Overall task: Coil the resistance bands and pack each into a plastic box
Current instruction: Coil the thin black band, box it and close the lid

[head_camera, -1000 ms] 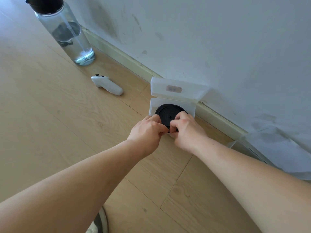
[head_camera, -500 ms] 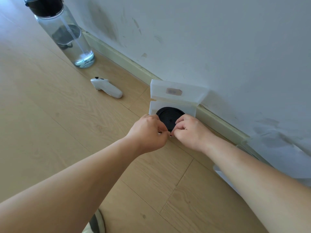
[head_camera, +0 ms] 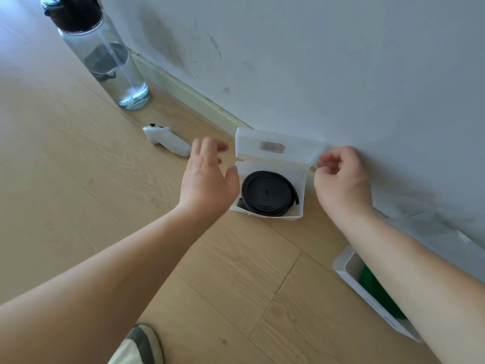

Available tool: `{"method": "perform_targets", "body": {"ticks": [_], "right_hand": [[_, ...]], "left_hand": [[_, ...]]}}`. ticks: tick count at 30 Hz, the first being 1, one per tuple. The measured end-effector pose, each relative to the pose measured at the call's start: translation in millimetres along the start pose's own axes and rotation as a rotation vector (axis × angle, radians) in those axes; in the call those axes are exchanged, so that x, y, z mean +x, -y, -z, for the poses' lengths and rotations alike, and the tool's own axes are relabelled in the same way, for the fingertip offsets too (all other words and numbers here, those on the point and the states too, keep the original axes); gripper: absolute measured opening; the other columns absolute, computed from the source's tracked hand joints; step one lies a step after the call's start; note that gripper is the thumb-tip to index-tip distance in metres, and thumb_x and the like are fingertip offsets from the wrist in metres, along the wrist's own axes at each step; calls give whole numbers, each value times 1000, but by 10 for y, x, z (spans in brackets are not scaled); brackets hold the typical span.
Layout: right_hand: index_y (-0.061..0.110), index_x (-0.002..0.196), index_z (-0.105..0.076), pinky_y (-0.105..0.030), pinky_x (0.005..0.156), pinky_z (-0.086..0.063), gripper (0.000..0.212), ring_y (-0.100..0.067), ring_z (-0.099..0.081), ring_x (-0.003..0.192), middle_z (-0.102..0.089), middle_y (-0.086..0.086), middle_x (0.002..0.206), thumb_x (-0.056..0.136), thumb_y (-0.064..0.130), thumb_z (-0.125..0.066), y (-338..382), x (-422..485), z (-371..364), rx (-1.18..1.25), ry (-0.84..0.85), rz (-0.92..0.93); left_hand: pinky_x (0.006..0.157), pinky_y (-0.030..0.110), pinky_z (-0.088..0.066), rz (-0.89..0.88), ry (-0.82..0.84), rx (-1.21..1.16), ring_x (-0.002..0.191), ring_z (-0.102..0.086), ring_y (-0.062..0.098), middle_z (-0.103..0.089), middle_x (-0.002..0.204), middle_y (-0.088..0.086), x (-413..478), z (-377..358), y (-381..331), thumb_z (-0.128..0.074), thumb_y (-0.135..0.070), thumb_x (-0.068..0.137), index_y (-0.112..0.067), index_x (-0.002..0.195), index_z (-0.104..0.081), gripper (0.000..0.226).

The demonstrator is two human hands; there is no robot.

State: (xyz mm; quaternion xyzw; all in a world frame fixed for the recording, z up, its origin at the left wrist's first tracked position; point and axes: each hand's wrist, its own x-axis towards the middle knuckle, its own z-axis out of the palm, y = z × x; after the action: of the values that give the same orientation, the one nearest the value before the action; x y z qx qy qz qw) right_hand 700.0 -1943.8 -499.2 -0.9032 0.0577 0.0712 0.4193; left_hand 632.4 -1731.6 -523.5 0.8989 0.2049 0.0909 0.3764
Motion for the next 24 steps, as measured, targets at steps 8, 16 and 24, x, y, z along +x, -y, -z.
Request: {"method": "perform_targets", "body": {"ticks": [8, 16, 24], "right_hand": [[21, 115, -46, -30, 76, -40, 27, -22, -61, 106, -67, -5, 118, 95, 35, -59, 137, -98, -69, 195, 27, -147], [29, 95, -72, -32, 91, -49, 20, -18, -60, 120, -66, 4, 123, 89, 48, -69, -251, -301, -48, -188, 230, 152], [30, 109, -49, -44, 129, -12, 58, -23, 2, 161, -2, -3, 174, 72, 63, -80, -131, -100, -316, -683, 566, 396]], "left_hand": [[114, 37, -44, 58, 147, -208, 134, -48, 6, -48, 146, -17, 32, 44, -323, -63, -44, 99, -29, 150, -45, 57], [84, 26, -41, -3, 199, 7, 116, -57, 11, -50, 144, -16, -487, -26, 76, -68, -29, 98, -23, 121, -62, 25], [89, 27, -43, -18, 297, 153, 137, -47, 14, -38, 157, -13, -537, -157, 97, -77, -40, 88, -25, 125, -63, 42]]}}
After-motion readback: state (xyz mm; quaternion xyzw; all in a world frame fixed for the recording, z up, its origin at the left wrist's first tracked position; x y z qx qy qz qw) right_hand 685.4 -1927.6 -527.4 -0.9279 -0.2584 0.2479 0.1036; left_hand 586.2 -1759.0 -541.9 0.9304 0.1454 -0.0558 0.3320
